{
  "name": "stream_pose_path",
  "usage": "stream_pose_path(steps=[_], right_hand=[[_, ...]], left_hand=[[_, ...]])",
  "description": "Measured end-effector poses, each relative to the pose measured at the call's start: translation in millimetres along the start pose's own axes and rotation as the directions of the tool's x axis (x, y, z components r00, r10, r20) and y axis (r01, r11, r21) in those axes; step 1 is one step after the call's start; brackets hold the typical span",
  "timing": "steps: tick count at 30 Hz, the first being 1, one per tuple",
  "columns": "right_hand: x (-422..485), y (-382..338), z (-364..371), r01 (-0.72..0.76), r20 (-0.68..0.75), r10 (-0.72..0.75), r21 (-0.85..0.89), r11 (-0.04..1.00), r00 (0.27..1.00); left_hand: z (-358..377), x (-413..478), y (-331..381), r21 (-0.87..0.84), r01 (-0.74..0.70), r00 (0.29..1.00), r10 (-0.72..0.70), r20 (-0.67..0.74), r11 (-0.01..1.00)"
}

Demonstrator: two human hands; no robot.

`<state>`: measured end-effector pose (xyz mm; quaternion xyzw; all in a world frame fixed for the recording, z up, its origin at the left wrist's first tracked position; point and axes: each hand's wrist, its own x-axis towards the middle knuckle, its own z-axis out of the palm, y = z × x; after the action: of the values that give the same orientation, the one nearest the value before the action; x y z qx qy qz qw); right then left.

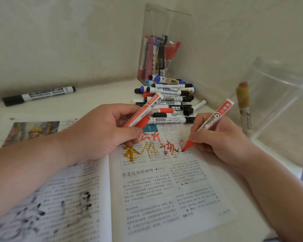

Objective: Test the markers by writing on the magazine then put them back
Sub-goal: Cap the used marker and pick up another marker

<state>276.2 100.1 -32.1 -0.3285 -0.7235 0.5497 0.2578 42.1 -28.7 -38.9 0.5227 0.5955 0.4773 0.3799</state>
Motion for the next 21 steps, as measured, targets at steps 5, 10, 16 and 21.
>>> stream_pose_path(steps=[5,10,16,21], right_hand=[[5.1,5.0,-0.9,0.048,-0.115,-0.060,-0.102,0.994,0.992],[3.4,2.6,-0.6,0.023,-0.058,-0.024,-0.017,1.000,0.998],[5.7,5.0,-1.3,0.027,-0.141,-0.035,-0.061,0.998,0.989],[10.5,-0.1,-1.0,-0.045,-0.115,0.028,-0.144,0.989,0.993]], left_hand=[[-0.4,0.7,0.0,0.010,0.012,1.000,-0.012,-0.001,1.000],[-0.2,0.8,-0.4,0.008,0.016,1.000,-0.016,-0.002,1.000],[0.1,0.5,-0.9,-0.004,-0.003,1.000,0.003,-0.002,1.000],[0.9,0.9,-0.3,-0.011,-0.009,1.000,0.009,-0.001,1.000]])
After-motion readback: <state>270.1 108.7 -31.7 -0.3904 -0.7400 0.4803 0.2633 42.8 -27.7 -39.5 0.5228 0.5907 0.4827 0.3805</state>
